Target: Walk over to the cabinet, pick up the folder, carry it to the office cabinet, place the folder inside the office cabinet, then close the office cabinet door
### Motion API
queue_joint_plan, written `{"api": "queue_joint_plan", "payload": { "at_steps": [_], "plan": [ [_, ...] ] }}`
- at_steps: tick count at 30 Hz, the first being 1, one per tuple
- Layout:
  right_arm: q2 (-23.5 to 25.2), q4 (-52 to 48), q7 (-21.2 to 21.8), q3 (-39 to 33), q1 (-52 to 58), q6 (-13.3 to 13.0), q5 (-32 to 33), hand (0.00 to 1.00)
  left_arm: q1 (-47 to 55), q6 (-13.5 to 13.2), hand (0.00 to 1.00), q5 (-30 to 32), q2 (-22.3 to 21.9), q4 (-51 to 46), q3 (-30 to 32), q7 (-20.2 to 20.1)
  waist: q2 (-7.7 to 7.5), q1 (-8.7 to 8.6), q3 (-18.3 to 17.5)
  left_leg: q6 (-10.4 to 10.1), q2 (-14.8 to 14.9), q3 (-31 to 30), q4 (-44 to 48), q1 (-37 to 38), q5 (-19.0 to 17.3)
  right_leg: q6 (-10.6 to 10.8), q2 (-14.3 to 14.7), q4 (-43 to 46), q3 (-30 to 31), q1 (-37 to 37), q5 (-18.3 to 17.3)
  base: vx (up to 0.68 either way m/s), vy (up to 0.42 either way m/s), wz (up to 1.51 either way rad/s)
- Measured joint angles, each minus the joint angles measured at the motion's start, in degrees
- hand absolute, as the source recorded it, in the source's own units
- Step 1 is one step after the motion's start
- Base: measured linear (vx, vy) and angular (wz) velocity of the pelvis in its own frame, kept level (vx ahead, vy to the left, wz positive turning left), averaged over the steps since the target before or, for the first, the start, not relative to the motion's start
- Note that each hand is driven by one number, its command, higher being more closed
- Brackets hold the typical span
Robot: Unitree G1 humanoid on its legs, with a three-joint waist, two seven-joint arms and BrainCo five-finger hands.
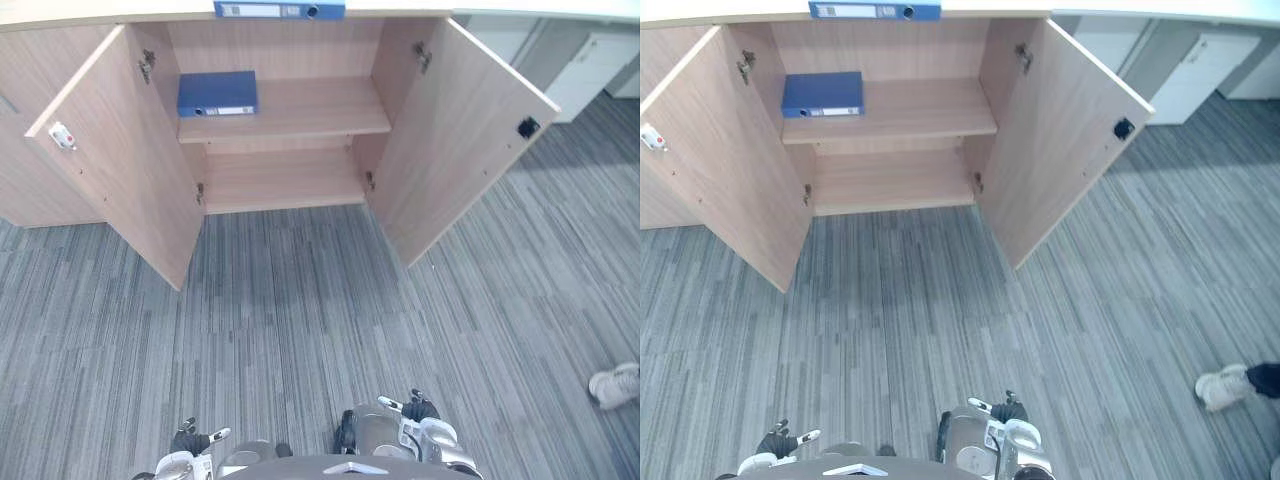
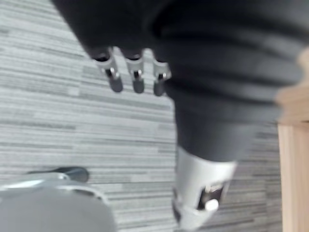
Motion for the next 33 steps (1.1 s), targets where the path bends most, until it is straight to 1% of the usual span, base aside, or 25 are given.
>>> {"api": "queue_joint_plan", "payload": {
  "at_steps": [2,4,5,6,7,8,9,10,11,12,13,15,17,19,20,21,22,24,26,27,29,30,31,32,33],
  "plan": [
    [-0.13,-0.13,0.01,0.46,-1.07,-0.21,0.03,0.00,-0.89,-0.12,0.00,0.01,0.00,-0.04,0.02,-0.02,0.11,-0.52,0.65,-0.90,0.87,-1.98,-1.73,2.11,-0.50,-1.22,1.54,-7.35,-2.33,-3.87,0.40,0.32,-0.041,0.46],
    [-0.26,-0.38,0.02,0.55,-1.76,-0.39,0.09,0.00,-0.82,-0.19,0.00,0.02,-0.11,-0.05,0.03,-0.04,0.28,-0.87,1.56,-2.50,1.53,-2.67,-1.68,3.44,-1.41,-2.14,3.21,-14.22,-2.31,-5.19,3.97,0.40,-0.077,0.41],
    [-0.16,-0.55,-0.01,0.87,-1.52,-0.48,0.23,0.00,-0.23,-0.20,0.00,0.02,0.02,-0.05,0.15,-0.05,-0.06,-1.11,1.68,-4.23,1.67,-3.85,-1.53,4.66,-2.41,-3.42,4.23,-20.02,-1.88,-5.08,9.16,0.57,-0.131,0.66],
    [0.22,-0.55,0.00,1.15,-0.92,-0.57,0.92,0.00,0.70,-0.37,0.00,-0.02,0.16,-0.17,0.88,-0.24,-1.58,-1.38,1.71,-5.76,0.84,-5.02,-0.97,6.33,-3.35,-6.72,3.20,-22.75,-1.76,-4.50,16.78,0.51,-0.146,0.57],
    [-0.01,-0.55,0.10,0.96,-1.34,-0.55,1.48,0.00,0.46,-0.47,0.00,0.00,-0.63,0.15,1.80,-0.22,-0.90,-1.21,1.96,-6.06,2.11,-5.24,-0.19,7.15,-4.11,-6.40,3.69,-20.55,-2.34,-4.29,15.34,0.61,-0.211,0.51],
    [-0.18,-0.96,0.08,1.00,-1.87,-0.54,1.35,0.00,0.70,-0.81,0.00,0.01,-1.28,-0.30,2.96,-0.75,0.60,-1.07,2.05,-6.69,3.78,-4.98,6.68,4.53,-3.74,-7.19,4.44,-20.60,-3.27,-3.10,12.81,0.50,-0.195,0.25],
    [-0.12,-1.46,0.08,1.08,-1.85,-0.52,1.27,0.00,0.73,-0.99,0.00,0.01,-1.79,-0.60,3.59,-1.07,1.12,-0.94,2.40,-7.02,4.46,-4.66,11.54,2.51,-3.37,-7.45,4.80,-20.90,-3.56,-2.23,12.31,0.49,-0.194,0.31],
    [-0.33,-2.75,0.07,2.13,-1.49,-0.48,1.16,0.00,0.90,-1.09,0.00,0.01,-2.85,-0.71,4.93,-1.29,1.75,-0.92,2.88,-6.54,5.99,-3.60,24.46,-2.95,-0.25,-7.57,5.21,-22.27,-3.91,0.37,11.01,0.38,-0.161,0.15],
    [-0.38,-2.90,0.06,2.27,-1.31,-0.39,1.21,0.00,1.10,-1.12,0.00,-0.09,-3.39,-0.93,5.98,-1.43,1.95,-0.72,3.11,-6.69,7.31,-3.15,31.15,-5.78,1.21,-7.71,5.48,-23.14,-3.84,2.19,10.56,0.49,-0.180,0.13],
    [-0.21,-3.15,0.01,2.28,-0.78,-0.35,1.53,0.00,1.74,-1.12,0.00,-0.08,-3.66,-2.02,7.04,-1.62,2.10,-0.26,3.40,-6.58,10.39,-1.26,41.58,-9.20,1.28,-8.02,6.14,-24.65,-4.01,6.04,9.64,0.56,-0.198,0.05],
    [0.18,-3.93,-0.04,2.38,0.05,-0.40,1.98,0.00,1.72,-1.26,0.00,-0.08,-3.69,-2.64,7.33,-1.77,1.70,0.36,3.69,-6.56,13.13,0.56,47.35,-11.73,1.22,-8.48,6.36,-25.65,-3.96,9.74,8.90,0.44,-0.147,0.03],
    [0.57,-4.70,-0.10,2.70,0.58,-0.43,2.30,0.00,2.04,-1.52,0.00,-0.11,-3.70,-4.33,7.96,-2.26,1.05,1.31,3.96,-6.34,15.11,1.95,49.60,-16.10,1.08,-8.04,6.18,-27.86,-3.32,14.18,7.53,0.33,-0.092,-0.05],
    [0.54,-4.72,-0.16,2.64,0.59,-0.37,2.88,0.00,1.65,-2.06,0.00,-0.06,-4.05,-4.97,7.85,-2.41,1.17,1.75,3.80,-6.55,16.19,2.90,47.36,-20.95,0.85,-7.33,6.04,-29.09,-3.06,16.08,6.32,0.26,-0.010,-0.08],
    [1.26,-5.18,-0.16,2.37,1.08,-0.26,3.40,0.00,0.09,-1.62,0.00,0.12,-4.79,-5.48,7.83,-2.31,1.15,2.22,3.72,-5.88,16.07,5.42,38.27,-23.63,-0.13,-6.50,5.44,-30.19,-2.01,18.66,5.64,0.28,0.091,-0.18],
    [2.08,-6.04,-0.17,2.03,1.69,-0.26,3.40,0.00,-0.25,-1.04,0.00,0.11,-4.82,-5.95,7.80,-2.14,0.99,2.50,3.69,-6.10,15.12,6.43,29.61,-23.74,-0.12,-5.41,4.75,-30.76,-1.34,20.11,4.93,0.30,0.158,-0.23],
    [2.31,-6.49,-0.17,2.04,1.90,-0.25,3.40,0.00,-0.46,-1.03,0.00,0.10,-4.90,-5.99,7.80,-2.10,0.96,2.59,3.68,-6.30,14.45,6.28,26.07,-23.80,0.20,-4.89,4.43,-30.82,-0.84,20.56,4.59,0.25,0.160,-0.29],
    [2.58,-6.82,-0.19,2.02,2.15,-0.22,3.38,0.00,-0.57,-0.98,0.00,0.05,-5.01,-5.98,7.86,-1.90,0.86,2.79,3.48,-6.38,13.53,5.80,21.00,-23.76,1.32,-4.03,3.96,-30.70,0.08,20.78,4.03,0.25,0.204,-0.39],
    [2.86,-6.75,-0.23,2.05,3.11,0.10,3.37,0.00,-0.47,-0.51,0.00,-0.04,-5.29,-5.87,8.10,-1.07,0.47,3.42,2.10,-6.38,11.75,4.73,15.85,-22.90,6.95,-2.25,3.02,-30.03,2.67,20.54,2.36,0.26,0.239,-0.60],
    [4.48,-6.68,-0.18,1.99,4.77,0.23,3.19,0.00,-0.08,-0.38,0.00,-0.06,-3.81,-5.59,9.04,-1.08,-3.01,3.68,-0.94,-5.19,9.47,9.50,15.18,-20.10,4.64,-0.76,-0.42,-27.30,6.34,19.92,0.60,0.36,0.268,-0.74],
    [4.92,-6.68,-0.18,1.91,4.89,0.22,3.18,0.00,0.15,-0.29,0.00,-0.06,-3.53,-5.12,9.04,-1.08,-3.43,3.86,-1.39,-4.80,9.31,10.81,15.07,-19.12,4.08,-0.74,-1.10,-25.48,6.90,19.19,0.62,0.37,0.227,-0.83],
    [6.02,-6.78,0.01,2.17,4.25,0.18,2.73,0.00,-0.72,0.25,0.00,-0.06,-2.87,-3.60,8.70,-1.07,-4.11,3.56,-1.91,-3.53,8.38,14.22,13.32,-14.11,1.93,0.90,-2.83,-10.71,8.75,13.48,2.35,0.36,0.265,-0.78],
    [6.09,-6.79,0.05,2.19,3.90,0.14,2.41,0.00,-1.01,0.34,0.00,-0.06,-2.88,-3.57,8.19,-1.08,-4.04,3.33,-1.88,-3.26,8.12,14.38,12.71,-12.90,1.64,1.48,-3.32,-5.76,9.16,11.19,3.73,0.26,0.191,-0.28],
    [6.26,-6.84,0.16,2.16,3.20,0.01,1.65,0.00,-1.96,0.51,0.00,-0.07,-3.14,-3.46,7.01,-1.15,-3.35,2.11,-1.50,-2.97,7.70,14.28,11.56,-10.57,1.14,1.62,-4.31,2.38,9.04,7.72,4.02,0.32,0.128,0.09],
    [6.37,-6.78,0.53,2.39,2.83,0.00,1.03,0.00,-3.14,0.59,0.00,-0.12,-4.27,-3.33,6.53,-1.19,-3.64,1.70,-1.65,-2.96,7.30,14.16,9.26,-6.72,0.75,0.67,-4.50,8.00,7.91,4.48,2.56,0.39,0.102,0.21],
    [6.37,-6.78,0.71,2.39,2.75,-0.02,1.02,0.00,-3.27,0.59,0.00,-0.16,-5.03,-3.23,6.44,-1.27,-3.59,1.56,-1.67,-2.98,7.31,14.11,7.35,-4.02,0.77,0.52,-4.35,7.58,6.24,3.28,0.77,0.45,0.063,0.23]
  ]
}}
